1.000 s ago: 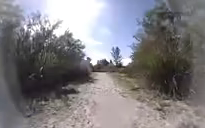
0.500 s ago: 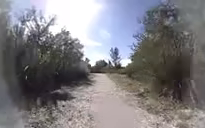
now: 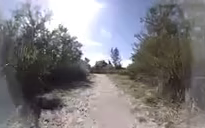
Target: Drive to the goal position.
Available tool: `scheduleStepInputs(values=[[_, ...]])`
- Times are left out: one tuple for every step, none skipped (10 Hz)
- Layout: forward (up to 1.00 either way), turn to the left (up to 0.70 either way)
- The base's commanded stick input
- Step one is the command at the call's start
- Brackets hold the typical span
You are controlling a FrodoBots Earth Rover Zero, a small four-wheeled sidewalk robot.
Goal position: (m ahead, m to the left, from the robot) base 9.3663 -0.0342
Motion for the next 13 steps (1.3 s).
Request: scheduleStepInputs(values=[[0.85, 0.00], [0.85, 0.00], [0.85, 0.00], [0.85, 0.00], [0.85, 0.00], [0.85, 0.00], [0.85, 0.00], [0.85, 0.00], [0.85, 0.00], [0.85, 0.00], [0.85, 0.00], [0.85, 0.00], [0.85, 0.00]])
